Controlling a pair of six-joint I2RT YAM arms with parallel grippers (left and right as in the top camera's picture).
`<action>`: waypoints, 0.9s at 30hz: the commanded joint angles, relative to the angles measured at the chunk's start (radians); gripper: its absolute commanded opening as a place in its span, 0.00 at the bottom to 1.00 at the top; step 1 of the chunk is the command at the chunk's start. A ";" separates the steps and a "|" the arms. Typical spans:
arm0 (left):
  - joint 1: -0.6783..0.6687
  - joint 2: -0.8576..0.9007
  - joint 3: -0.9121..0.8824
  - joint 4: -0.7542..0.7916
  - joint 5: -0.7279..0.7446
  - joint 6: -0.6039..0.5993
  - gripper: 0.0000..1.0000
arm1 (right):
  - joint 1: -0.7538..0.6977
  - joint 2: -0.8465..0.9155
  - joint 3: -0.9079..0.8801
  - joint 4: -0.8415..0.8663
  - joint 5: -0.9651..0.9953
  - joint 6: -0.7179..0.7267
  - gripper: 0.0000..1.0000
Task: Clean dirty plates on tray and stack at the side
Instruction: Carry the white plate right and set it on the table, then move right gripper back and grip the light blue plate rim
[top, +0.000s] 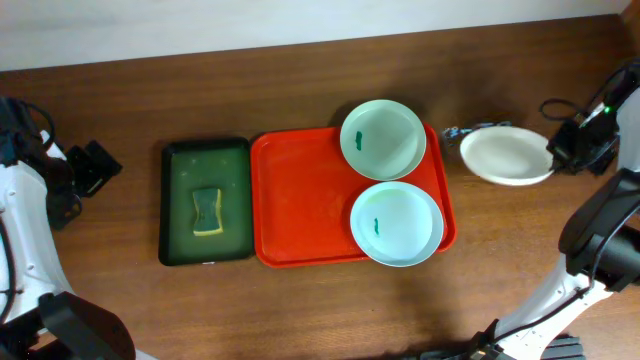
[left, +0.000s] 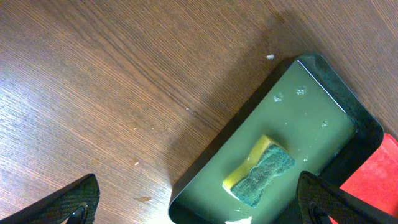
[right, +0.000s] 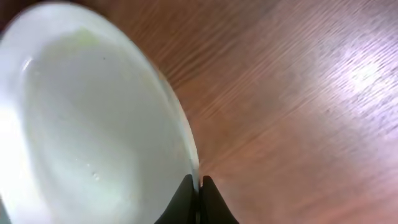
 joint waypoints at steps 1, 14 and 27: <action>0.003 -0.016 0.010 -0.002 -0.004 -0.010 0.99 | 0.019 -0.020 -0.106 0.061 0.059 -0.006 0.04; 0.003 -0.016 0.010 -0.002 -0.004 -0.010 0.99 | 0.221 -0.029 -0.039 -0.146 -0.051 -0.163 0.56; 0.003 -0.016 0.010 -0.002 -0.004 -0.010 0.99 | 0.523 -0.031 -0.214 -0.253 -0.043 -0.209 0.56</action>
